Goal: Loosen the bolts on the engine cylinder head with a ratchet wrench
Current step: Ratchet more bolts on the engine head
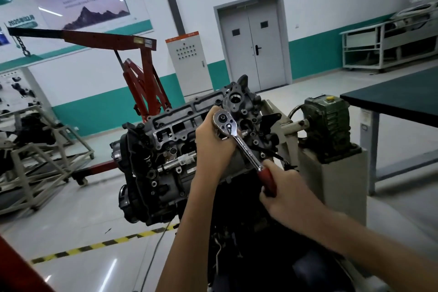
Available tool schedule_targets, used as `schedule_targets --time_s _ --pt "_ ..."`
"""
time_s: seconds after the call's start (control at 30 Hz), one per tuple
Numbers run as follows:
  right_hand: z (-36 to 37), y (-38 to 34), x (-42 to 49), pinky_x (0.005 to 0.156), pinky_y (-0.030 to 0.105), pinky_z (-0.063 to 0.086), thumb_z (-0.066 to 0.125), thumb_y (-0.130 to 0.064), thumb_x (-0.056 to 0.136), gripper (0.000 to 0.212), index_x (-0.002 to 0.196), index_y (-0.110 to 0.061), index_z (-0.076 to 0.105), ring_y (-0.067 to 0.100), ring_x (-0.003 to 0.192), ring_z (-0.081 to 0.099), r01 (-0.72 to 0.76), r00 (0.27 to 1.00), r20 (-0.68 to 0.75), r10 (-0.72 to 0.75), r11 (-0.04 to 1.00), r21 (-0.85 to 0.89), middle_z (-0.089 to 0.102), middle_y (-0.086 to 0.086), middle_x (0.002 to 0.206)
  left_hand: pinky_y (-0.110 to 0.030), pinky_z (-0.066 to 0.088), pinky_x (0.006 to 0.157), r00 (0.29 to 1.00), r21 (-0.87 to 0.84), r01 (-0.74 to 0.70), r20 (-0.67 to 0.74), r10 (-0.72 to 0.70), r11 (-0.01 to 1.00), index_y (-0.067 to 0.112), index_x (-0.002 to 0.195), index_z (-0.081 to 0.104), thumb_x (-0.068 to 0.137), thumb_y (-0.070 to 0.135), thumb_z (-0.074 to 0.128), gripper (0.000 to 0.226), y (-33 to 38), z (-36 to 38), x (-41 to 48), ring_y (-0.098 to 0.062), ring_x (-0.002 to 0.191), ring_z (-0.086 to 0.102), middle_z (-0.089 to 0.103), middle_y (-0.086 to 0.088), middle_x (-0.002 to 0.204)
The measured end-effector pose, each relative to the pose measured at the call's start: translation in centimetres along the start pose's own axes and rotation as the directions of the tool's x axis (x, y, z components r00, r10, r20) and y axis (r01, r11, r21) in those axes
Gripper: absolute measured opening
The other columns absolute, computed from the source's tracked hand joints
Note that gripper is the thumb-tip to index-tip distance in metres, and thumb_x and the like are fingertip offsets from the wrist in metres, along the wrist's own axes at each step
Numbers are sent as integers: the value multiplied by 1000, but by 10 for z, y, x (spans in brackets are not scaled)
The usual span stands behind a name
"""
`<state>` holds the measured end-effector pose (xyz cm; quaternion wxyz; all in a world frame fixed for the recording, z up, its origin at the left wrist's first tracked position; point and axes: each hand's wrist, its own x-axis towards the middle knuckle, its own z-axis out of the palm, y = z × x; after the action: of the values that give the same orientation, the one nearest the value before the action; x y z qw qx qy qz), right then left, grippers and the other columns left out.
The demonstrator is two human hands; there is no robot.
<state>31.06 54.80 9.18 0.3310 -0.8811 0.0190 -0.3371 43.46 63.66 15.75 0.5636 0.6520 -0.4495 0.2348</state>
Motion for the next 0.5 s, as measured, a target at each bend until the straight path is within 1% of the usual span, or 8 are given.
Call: schedule_targets --time_s 0.07,0.13,0.2,0.23,0.3,0.33,0.4,0.5 --pt "27 -16 -9 41 7 34 61 -7 70 27 75 -24 41 4 46 51 -89 996 -16 92 986 138 46 -7 47 -11 34 54 999 -12 41 -22 -42 999 18 69 43 76 -12 63 36 1 2 1 1 56 41 43 11 61" --pt "32 -20 -10 42 8 35 60 -8 71 25 78 -23 42 4 47 51 -114 993 -3 116 983 147 46 -8 48 -8 35 55 996 -59 78 -27 -80 995 19 68 41 76 -13 63 40 2 2 1 2 54 38 40 12 61" --pt "13 -7 -3 48 10 35 60 -8 71 26 88 -22 45 5 48 50 -78 996 31 78 997 22 50 -7 56 -16 39 54 994 -74 99 -33 -102 992 21 66 40 76 -15 60 42 2 3 2 0 53 37 40 12 59" --pt "-3 2 3 52 17 41 59 -8 72 29 94 -21 47 7 51 51 -46 997 60 51 996 -74 54 0 61 -22 37 53 994 -73 98 -35 -101 993 21 64 40 76 -16 58 43 3 4 2 -2 53 36 39 12 58" --pt "-40 18 22 56 30 49 60 -7 76 27 100 -17 50 18 56 56 67 993 109 -36 953 -297 58 4 69 -24 32 52 995 -78 91 -30 -94 993 22 61 40 74 -15 58 43 3 4 4 -5 53 34 41 8 57" --pt "-58 21 35 55 30 51 61 -7 79 23 98 -14 52 17 56 56 138 988 122 -97 909 -393 57 1 68 -25 32 52 995 -85 95 -25 -97 992 21 61 41 73 -14 60 42 3 4 5 -7 53 36 44 5 57" --pt "-87 20 61 55 27 47 57 -13 80 13 92 -15 52 13 54 53 248 969 140 -205 822 -512 52 -6 64 -26 38 56 992 -95 124 -3 -125 988 21 65 48 73 -11 64 37 2 3 5 -12 56 44 52 -2 61" --pt "-104 16 83 54 24 33 49 -23 76 14 89 -17 49 11 53 43 295 955 154 -255 734 -612 44 -10 63 -22 42 58 989 -82 150 28 -148 985 27 69 51 74 -9 64 39 1 0 6 -9 56 49 55 8 62"
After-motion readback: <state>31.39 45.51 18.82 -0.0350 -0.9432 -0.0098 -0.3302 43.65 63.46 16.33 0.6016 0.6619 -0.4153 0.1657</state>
